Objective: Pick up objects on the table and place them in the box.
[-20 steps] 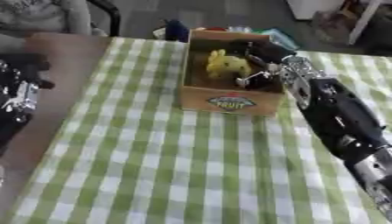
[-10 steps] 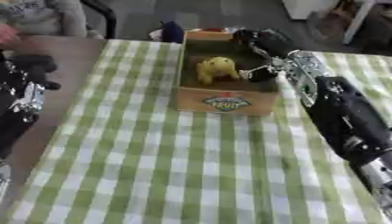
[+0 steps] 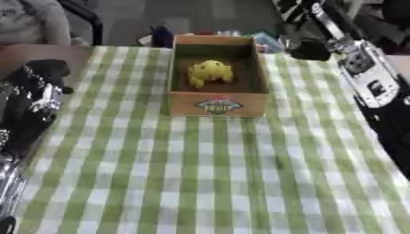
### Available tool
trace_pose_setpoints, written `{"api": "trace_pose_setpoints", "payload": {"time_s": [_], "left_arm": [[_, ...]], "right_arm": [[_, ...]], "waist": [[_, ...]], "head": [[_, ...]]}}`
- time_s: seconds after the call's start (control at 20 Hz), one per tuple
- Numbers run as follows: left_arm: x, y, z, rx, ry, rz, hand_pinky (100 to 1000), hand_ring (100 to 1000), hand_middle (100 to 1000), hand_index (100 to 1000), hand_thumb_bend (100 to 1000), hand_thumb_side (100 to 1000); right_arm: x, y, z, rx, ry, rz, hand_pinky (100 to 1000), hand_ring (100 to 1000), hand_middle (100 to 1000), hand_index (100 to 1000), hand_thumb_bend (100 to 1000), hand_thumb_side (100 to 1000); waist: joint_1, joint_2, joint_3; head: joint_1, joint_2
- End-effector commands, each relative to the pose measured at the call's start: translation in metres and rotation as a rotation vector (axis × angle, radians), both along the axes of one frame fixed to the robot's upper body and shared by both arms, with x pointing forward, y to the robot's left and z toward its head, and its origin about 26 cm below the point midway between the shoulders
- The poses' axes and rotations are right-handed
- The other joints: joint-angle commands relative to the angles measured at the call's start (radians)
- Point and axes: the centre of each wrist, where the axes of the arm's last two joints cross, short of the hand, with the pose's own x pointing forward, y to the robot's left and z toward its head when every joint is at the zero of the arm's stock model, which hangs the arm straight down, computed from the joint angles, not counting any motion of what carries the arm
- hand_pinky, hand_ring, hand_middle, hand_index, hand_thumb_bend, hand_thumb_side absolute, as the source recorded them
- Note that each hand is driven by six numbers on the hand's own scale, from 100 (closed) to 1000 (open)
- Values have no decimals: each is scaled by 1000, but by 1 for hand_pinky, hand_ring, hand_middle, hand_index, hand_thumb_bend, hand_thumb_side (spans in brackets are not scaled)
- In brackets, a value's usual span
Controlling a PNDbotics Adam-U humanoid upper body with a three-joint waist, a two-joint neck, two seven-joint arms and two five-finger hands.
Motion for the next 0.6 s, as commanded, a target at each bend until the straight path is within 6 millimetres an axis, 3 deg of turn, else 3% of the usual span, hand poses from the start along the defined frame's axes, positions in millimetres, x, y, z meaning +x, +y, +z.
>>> {"api": "trace_pose_setpoints", "payload": {"time_s": [0.05, 0.3, 0.6], "left_arm": [[0, 12, 7, 11, -27, 46, 661, 785, 710, 674, 100, 423], [-2, 17, 2, 6, -18, 71, 662, 787, 710, 674, 100, 430], [-4, 23, -4, 5, -5, 96, 663, 788, 710, 673, 100, 444]], "right_arm": [[-29, 3, 27, 136, -35, 101, 451, 588, 639, 803, 100, 424], [-66, 7, 9, 303, 24, 190, 433, 564, 614, 791, 100, 448], [-86, 8, -18, 422, 83, 183, 428, 558, 610, 779, 100, 457]], "waist": [[4, -18, -16], [11, -13, -47], [20, -5, -74]], "head": [[29, 10], [46, 14], [53, 26]]}}
